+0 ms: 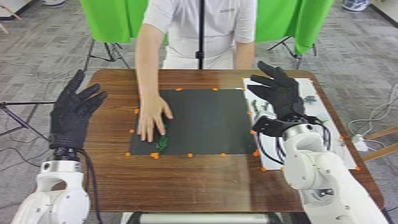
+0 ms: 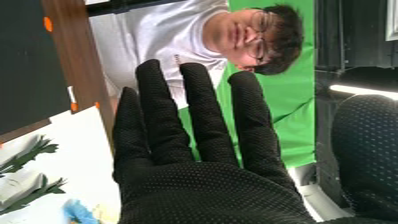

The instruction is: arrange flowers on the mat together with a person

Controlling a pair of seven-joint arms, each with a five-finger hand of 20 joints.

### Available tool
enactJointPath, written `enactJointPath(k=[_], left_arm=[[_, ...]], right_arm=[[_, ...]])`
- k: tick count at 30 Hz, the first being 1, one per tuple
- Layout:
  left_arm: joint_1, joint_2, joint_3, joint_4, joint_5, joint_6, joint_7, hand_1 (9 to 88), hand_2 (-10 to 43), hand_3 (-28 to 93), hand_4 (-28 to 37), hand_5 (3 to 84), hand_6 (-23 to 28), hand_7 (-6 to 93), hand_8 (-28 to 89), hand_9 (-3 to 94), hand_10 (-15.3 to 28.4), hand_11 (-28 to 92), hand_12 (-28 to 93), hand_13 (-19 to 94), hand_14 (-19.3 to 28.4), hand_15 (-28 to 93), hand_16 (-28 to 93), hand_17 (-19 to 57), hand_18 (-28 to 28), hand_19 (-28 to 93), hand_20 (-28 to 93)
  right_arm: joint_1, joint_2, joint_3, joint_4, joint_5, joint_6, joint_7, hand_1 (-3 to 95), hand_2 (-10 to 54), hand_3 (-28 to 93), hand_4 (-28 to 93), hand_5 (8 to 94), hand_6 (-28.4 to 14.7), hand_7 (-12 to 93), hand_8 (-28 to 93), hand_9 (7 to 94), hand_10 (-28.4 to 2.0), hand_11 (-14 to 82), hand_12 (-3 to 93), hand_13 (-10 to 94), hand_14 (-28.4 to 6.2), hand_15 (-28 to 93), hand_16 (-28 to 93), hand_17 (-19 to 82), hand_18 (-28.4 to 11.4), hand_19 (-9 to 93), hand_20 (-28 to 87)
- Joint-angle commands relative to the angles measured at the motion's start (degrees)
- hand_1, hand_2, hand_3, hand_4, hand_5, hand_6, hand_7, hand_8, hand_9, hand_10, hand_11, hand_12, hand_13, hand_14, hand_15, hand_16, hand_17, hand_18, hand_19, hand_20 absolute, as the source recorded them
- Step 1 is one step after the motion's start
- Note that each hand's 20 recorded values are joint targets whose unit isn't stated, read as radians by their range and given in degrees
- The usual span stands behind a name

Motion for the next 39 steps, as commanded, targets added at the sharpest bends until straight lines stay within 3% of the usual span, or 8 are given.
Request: enactJointPath(k=[1,7,16,17,23,25,27,39], left_arm=[[0.62,-1.04,-0.31,-0.05,0.54,-0.36,-0.65,20.5,8.8,71,-28.2,26.9,3.9,10.4,-8,31.5,17.1,19,12,25,23.2,38,-4,-8.8,25.8,52,3],[1.16,-1.02,-0.73,-0.51,0.55,-0.05,-0.54,20.5,8.8,71,-28.2,26.9,3.9,10.3,-8,31.6,17.2,19,12,25,23.2,38,-4,-8.8,25.8,52,3],[2.13,-1.72,-2.64,-1.64,1.33,-0.41,-1.62,20.6,8.7,71,-28.2,27.0,3.9,10.3,-8,31.4,16.9,19,12,25,23.2,38,-4,-8.7,25.8,52,3],[2.24,-1.52,-2.66,-1.73,1.21,-0.21,-1.48,20.6,8.7,71,-28.2,27.0,3.9,10.3,-8,31.4,16.9,19,12,25,23.1,38,-4,-8.7,25.8,52,3],[2.84,-0.35,-2.77,-2.22,0.67,0.68,-0.96,20.7,8.6,71,-28.2,27.0,3.9,10.2,-8,31.4,17.1,19,12,25,23.0,38,-4,-8.7,25.8,52,3],[2.89,-0.16,-2.85,-2.33,0.55,0.91,-1.02,20.7,8.6,71,-28.2,27.0,3.9,10.3,-8,31.5,17.1,19,12,25,23.1,39,-4,-8.7,25.8,52,3],[2.79,0.07,-2.77,-2.38,0.52,0.95,-0.98,20.8,8.6,71,-28.2,27.0,3.9,10.3,-8,31.5,17.1,19,12,25,23.0,39,-4,-8.7,25.8,52,3],[3.01,0.76,-2.49,-2.54,0.03,1.52,-0.43,21.1,8.6,71,-28.0,27.0,3.9,10.5,-8,31.4,17.1,19,12,25,23.1,39,-4,-8.7,25.9,52,3]], right_arm=[[-0.19,-0.01,-0.16,-0.38,-0.37,0.40,-0.08,9.5,12.7,78,-24,39.8,-0.5,15,-13,46.0,-15.8,12.4,13.7,35,-20.2,27,15,4,-19.3,38,16],[-1.13,1.63,-0.18,-2.78,-3.46,2.24,1.08,10.2,12.5,78,-24,39.9,-0.6,15,-13,46.2,-15.9,12.5,13.7,36,-20.2,28,15,5,-19.5,38,16],[-7.58,6.90,2.77,-12.45,-35.20,10.09,22.56,20.0,6.6,77,-23,44.1,-2.6,19,-14,52.8,-16.3,22.9,15.9,47,-17.8,39,13,14,-24.3,51,19],[-4.37,7.69,-0.29,-12.26,-40.48,12.10,28.60,20.9,6.2,76,-23,44.9,-3.0,19,-14,53.9,-16.9,24.6,16.3,48,-17.8,41,13,15,-24.7,53,18],[-7.92,10.57,1.14,-15.20,-57.67,12.50,42.36,24.7,3.2,75,-21,48.2,-4.1,20,-14,57.8,-17.8,30.6,17.2,55,-16.3,48,12,21,-25.3,60,17],[-7.63,10.84,1.16,-15.48,-66.06,7.37,49.13,25.9,2.6,74,-21,48.7,-4.4,20,-14,59.1,-18.3,32.7,17.5,57,-16.1,51,12,22,-25.4,62,16],[-7.55,11.61,0.46,-14.81,-73.54,6.21,54.47,26.6,2.2,73,-21,49.0,-4.4,20,-14,59.6,-18.4,33.2,17.5,58,-16.1,52,11,23,-25.6,63,15],[-8.93,11.79,3.48,-11.53,-82.48,-13.97,69.02,29.5,0.5,71,-20,49.3,-5.1,16,-12,60.6,-19.5,33.8,18.1,60,-16.6,57,12,24,-27.1,67,12]])
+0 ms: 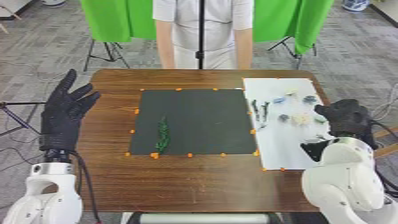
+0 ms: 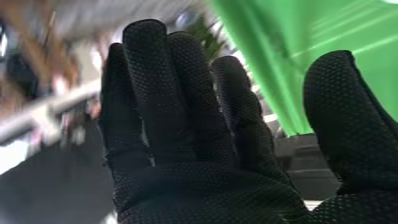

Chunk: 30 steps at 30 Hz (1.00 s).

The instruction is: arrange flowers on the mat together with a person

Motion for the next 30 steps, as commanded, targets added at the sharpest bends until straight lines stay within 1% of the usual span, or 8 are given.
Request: enactJointPath(k=[1,13,14,15,16,21,25,30], left_arm=[[0.83,0.48,0.05,-0.32,-0.58,1.04,0.41,21.1,8.6,71,-28.0,27.0,3.9,10.5,-8,31.4,17.1,19,12,25,23.1,39,-4,-8.7,25.8,52,3],[0.48,0.55,0.29,-0.26,-0.67,0.80,0.79,21.1,8.5,71,-27.8,26.9,3.9,10.6,-8,31.5,17.1,19,12,25,23.1,39,-4,-8.7,25.9,52,3],[0.11,0.13,0.14,-0.13,-0.34,0.26,0.36,21.1,8.5,71,-27.8,26.9,3.9,10.5,-8,31.5,17.1,19,12,25,23.1,39,-4,-8.7,25.9,52,3],[0.53,0.55,0.25,-0.34,-0.62,0.83,0.88,21.1,8.5,71,-27.8,27.0,4.0,10.5,-8,31.5,17.1,19,12,25,23.1,39,-4,-8.7,25.8,52,3],[0.02,0.14,0.12,-0.14,-0.27,0.29,0.38,21.1,8.5,71,-27.7,27.0,3.9,10.6,-8,31.5,17.1,19,12,25,23.1,39,-4,-8.7,25.8,52,3],[0.48,0.45,0.10,-0.43,-0.55,0.70,0.74,21.2,8.5,71,-27.5,26.9,3.9,10.5,-8,31.4,17.1,19,12,25,23.2,39,-4,-8.8,25.9,52,3],[0.27,-0.40,-0.30,-0.41,0.10,-0.09,0.17,21.2,8.4,71,-27.3,26.9,3.9,10.5,-8,31.4,17.1,19,12,25,23.1,39,-4,-8.8,25.9,52,3],[0.65,-0.25,-0.20,-0.59,-0.16,0.16,0.43,21.4,8.3,71,-27.2,26.9,4.0,10.4,-8,31.5,17.3,19,12,25,23.1,39,-4,-8.7,25.8,52,3]], right_arm=[[-1.03,0.58,1.65,3.26,-6.59,-9.76,5.93,29.7,0.2,71,-19,49.3,-5.1,16,-12,60.4,-19.6,33.3,18.1,60,-16.8,57,12,24,-27.3,67,11],[1.57,-1.22,0.03,10.99,-1.15,-16.87,5.46,32.1,-1.3,70,-20,49.3,-4.9,15,-12,58.1,-20.0,23.9,16.5,56,-17.7,52,11,21,-28.4,63,8],[1.35,-1.37,0.30,11.13,-0.38,-17.29,5.60,32.4,-1.4,70,-20,49.2,-4.8,15,-12,58.0,-20.0,23.6,16.4,56,-17.7,52,11,21,-28.4,63,8],[1.72,-1.65,0.21,11.65,-0.02,-17.92,5.27,32.5,-1.5,70,-20,49.1,-4.7,15,-12,57.8,-20.0,23.2,16.3,56,-17.7,51,11,21,-28.4,63,8],[1.40,-1.81,0.17,11.91,-0.29,-18.44,5.61,32.6,-1.6,70,-20,49.0,-4.7,14,-12,57.7,-20.0,22.9,16.3,56,-17.7,51,11,21,-28.4,63,8],[1.31,-2.37,-0.73,12.81,-0.22,-21.17,5.60,34.2,-2.6,70,-20,49.1,-4.1,14,-12,57.6,-20.0,22.2,16.4,56,-17.7,50,11,20,-28.4,62,8],[1.53,-2.40,-1.91,13.41,-0.87,-22.35,5.67,36.7,-4.3,71,-20,51.7,-2.7,15,-12,58.8,-19.1,22.1,16.3,56,-17.1,50,11,20,-28.4,62,9],[2.70,-2.17,-3.34,15.60,-1.93,-23.45,5.60,42.6,-5.9,69,-22,57.4,-1.5,17,-13,63.9,-17.1,23.8,16.5,60,-15.4,50,11,22,-27.6,64,10]])
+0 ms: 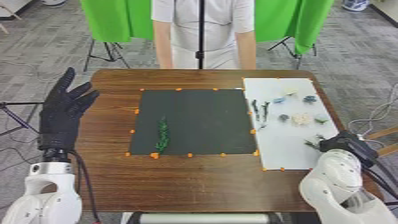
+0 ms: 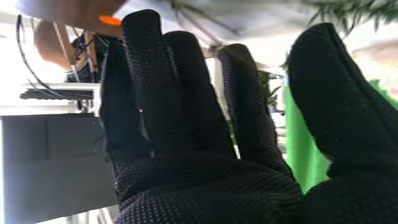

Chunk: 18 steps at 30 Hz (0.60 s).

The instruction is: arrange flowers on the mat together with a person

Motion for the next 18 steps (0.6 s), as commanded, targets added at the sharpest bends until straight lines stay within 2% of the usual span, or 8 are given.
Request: enactJointPath(k=[1,2,4,6,8,11,18], left_arm=[[0.32,-0.70,-0.13,-0.18,0.05,-0.38,-0.26,21.5,8.3,71,-27.2,26.9,4.0,10.4,-8,31.4,17.2,19,12,25,23.1,39,-4,-8.7,25.9,52,3],[0.72,-0.42,-0.08,-0.36,-0.18,-0.02,0.05,21.5,8.2,71,-27.1,26.9,3.9,10.5,-8,31.4,17.1,19,12,25,23.1,39,-4,-8.8,25.9,52,3],[0.56,-0.43,-0.12,-0.31,-0.06,-0.09,-0.22,21.4,8.2,72,-26.9,26.9,3.9,10.5,-8,31.4,17.2,19,12,25,23.1,39,-4,-8.8,25.9,52,3],[0.51,-0.21,0.07,-0.32,-0.24,0.05,0.00,21.7,8.2,72,-26.8,26.9,3.9,10.5,-8,31.4,17.2,19,12,25,23.2,39,-4,-8.8,25.9,52,3],[0.92,0.07,0.09,-0.48,-0.34,0.36,0.25,21.8,8.3,72,-26.4,26.9,3.9,10.5,-8,31.5,17.3,19,12,25,23.2,39,-4,-8.8,25.9,52,3],[0.99,0.16,0.15,-0.48,-0.45,0.41,0.27,21.8,8.3,72,-25.9,26.9,3.9,10.6,-8,31.5,17.2,19,12,25,23.2,39,-4,-8.8,25.9,52,3],[1.10,0.99,0.24,-0.63,-0.74,1.02,0.74,22.2,8.4,72,-25.3,26.9,3.9,10.6,-8,31.5,17.3,19,12,25,23.3,39,-4,-8.8,25.9,52,3]], right_arm=[[1.45,0.02,-2.70,2.98,-2.32,-1.87,0.92,44.7,-6.1,68,-22,60.0,-0.8,17,-14,66.7,-16.2,23.9,16.5,62,-14.5,50,12,23,-26.8,65,10],[2.00,0.11,-3.20,3.83,-3.05,-1.51,0.83,46.3,-6.2,67,-23,61.7,-0.7,18,-13,68.4,-15.7,23.8,16.5,63,-13.9,49,12,24,-26.3,65,10],[2.18,0.42,-3.81,4.74,-4.24,-0.21,1.32,52.1,-6.8,62,-24,67.8,-1.0,18,-6,75.4,-13.6,24.2,18.6,68,-11.8,48,14,27,-25.0,68,10],[2.01,0.60,-3.97,4.94,-5.25,1.16,1.76,57.0,-6.3,57,-24,75.9,0.2,19,-4,82.5,-11.6,22.9,22.2,75,-9.6,47,16,30,-22.2,71,9],[2.17,0.85,-4.55,5.29,-6.76,2.21,2.04,59.2,-6.0,55,-25,79.5,1.0,19,-3,86.1,-10.4,23.6,22.9,79,-8.5,47,17,33,-20.0,73,9],[2.10,1.56,-4.95,4.81,-8.18,4.06,2.23,60.6,-6.3,54,-27,81.6,1.6,18,-1,88.7,-9.5,24.7,22.6,82,-7.4,47,18,38,-17.0,75,7],[3.46,3.65,-6.13,0.95,-13.60,8.16,2.84,61.6,-7.6,55,-28,85.3,2.1,16,0,93.3,-8.5,26.2,20.3,87,-6.2,46,20,41,-16.2,80,4]])
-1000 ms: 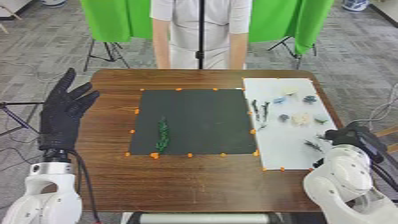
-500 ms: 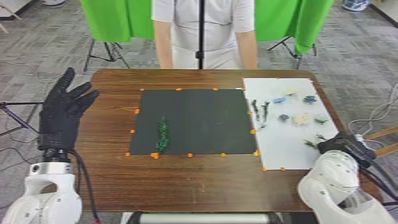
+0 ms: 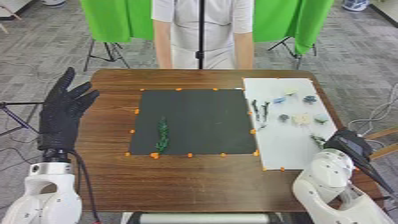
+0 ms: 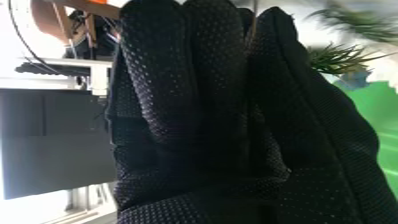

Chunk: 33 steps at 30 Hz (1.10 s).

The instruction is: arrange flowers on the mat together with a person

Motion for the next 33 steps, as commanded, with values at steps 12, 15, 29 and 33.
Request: enactJointPath(k=[12,15,29,33], left_arm=[[1.66,3.39,0.12,-1.40,-1.73,3.29,1.64,22.2,8.5,72,-25.0,27.0,4.0,10.5,-8,31.4,17.3,19,12,24,23.2,39,-4,-8.8,25.9,52,3],[1.20,4.54,0.83,-1.34,-2.33,4.03,2.51,22.3,8.4,72,-25.0,27.0,4.0,10.6,-8,31.4,17.3,19,12,24,23.3,39,-4,-8.8,25.9,52,3],[-1.19,8.93,5.33,-0.78,-4.22,6.80,6.30,22.5,8.2,71,-24.5,26.9,4.1,10.5,-8,30.6,17.7,19,12,23,23.5,40,-5,-9.0,25.9,53,2],[-1.78,9.53,6.29,-0.55,-4.36,6.85,7.34,22.5,8.1,71,-24.2,26.7,4.0,10.4,-8,30.2,17.7,18,13,23,23.7,39,-5,-9.3,25.9,53,2]], right_arm=[[17.82,2.02,-15.06,-11.33,-4.10,8.31,-5.18,61.1,-9.0,59,-28,87.2,1.1,14,0,93.7,-8.9,28.6,19.4,89,-6.8,47,21,41,-16.7,82,3],[24.52,-1.85,-21.07,-8.34,-1.72,7.61,-8.58,60.2,-9.2,60,-27,86.9,1.0,14,0,93.7,-8.9,29.5,19.2,89,-6.8,47,21,41,-17.0,83,2],[32.25,-15.29,-33.28,6.15,3.81,0.24,-17.84,58.8,-8.8,60,-25,86.7,0.6,14,1,93.7,-8.9,31.2,18.7,90,-6.9,48,21,41,-18.0,85,2],[32.35,-17.16,-34.87,9.43,3.40,-2.14,-19.25,58.4,-8.9,60,-24,86.6,0.5,14,1,93.7,-9.0,31.3,18.7,90,-7.2,48,21,41,-18.2,85,1]])
